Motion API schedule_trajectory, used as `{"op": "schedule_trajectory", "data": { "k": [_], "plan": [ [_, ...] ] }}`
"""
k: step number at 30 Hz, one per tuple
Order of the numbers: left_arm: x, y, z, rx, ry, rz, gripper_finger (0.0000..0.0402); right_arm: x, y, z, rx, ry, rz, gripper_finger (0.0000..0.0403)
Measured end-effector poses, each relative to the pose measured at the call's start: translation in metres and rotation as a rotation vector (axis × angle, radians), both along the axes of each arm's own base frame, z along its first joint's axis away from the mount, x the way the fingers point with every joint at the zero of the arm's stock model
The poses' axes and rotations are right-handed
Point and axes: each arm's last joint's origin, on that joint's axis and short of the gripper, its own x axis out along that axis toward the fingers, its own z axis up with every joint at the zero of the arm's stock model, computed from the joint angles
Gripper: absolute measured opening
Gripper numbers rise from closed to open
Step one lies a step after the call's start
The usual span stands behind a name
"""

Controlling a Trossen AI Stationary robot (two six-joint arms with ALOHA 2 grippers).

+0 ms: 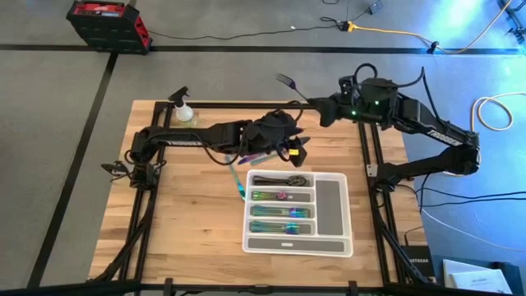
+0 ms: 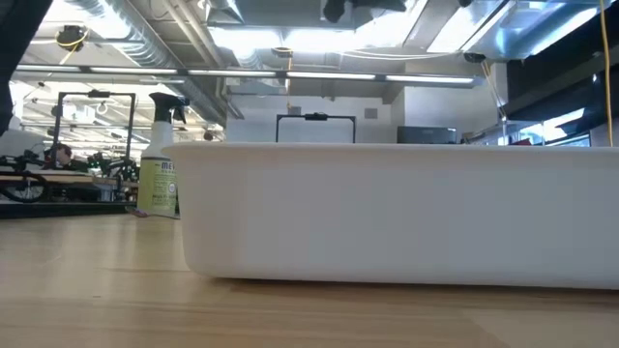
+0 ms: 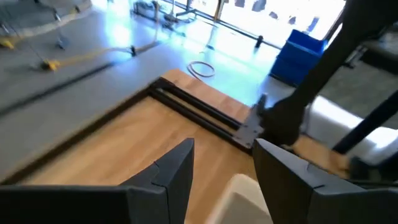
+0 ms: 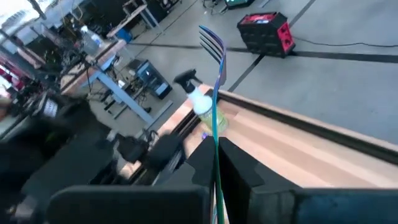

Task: Sort silverware
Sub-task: Put the purple fork into the white silverware tray

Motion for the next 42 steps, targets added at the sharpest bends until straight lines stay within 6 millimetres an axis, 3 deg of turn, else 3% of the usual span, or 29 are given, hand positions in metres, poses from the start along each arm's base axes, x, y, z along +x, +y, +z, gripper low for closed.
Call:
{"op": "schedule_trajectory", "data": {
  "k": [15, 20, 27, 31, 35, 42],
  "plan": [
    [-0.025, 0.038, 0.040, 0.108, -0.111, 0.066, 0.0151, -0.006, 0.021, -0.021, 0.071, 0.229, 0.092, 0.0000],
    [-0.025, 0.041, 0.044, 0.137, -0.137, 0.066, 0.0151, -0.003, 0.021, -0.023, 0.079, 0.241, 0.111, 0.0000],
    [-0.029, 0.033, 0.051, 0.225, -0.112, 0.028, 0.0151, -0.018, 0.018, -0.025, 0.026, 0.308, -0.065, 0.0000],
    [-0.030, 0.024, 0.045, 0.376, 0.037, -0.041, 0.0151, -0.045, 0.017, -0.008, -0.006, 0.182, -0.246, 0.0000],
    [-0.030, 0.019, 0.039, 0.460, 0.145, -0.049, 0.0151, -0.062, 0.019, 0.005, -0.011, 0.063, -0.260, 0.0000],
    [-0.019, 0.022, 0.023, 0.613, 0.285, -0.109, 0.0151, -0.056, 0.021, 0.011, 0.106, -0.062, -0.181, 0.0000]
  ]
}}
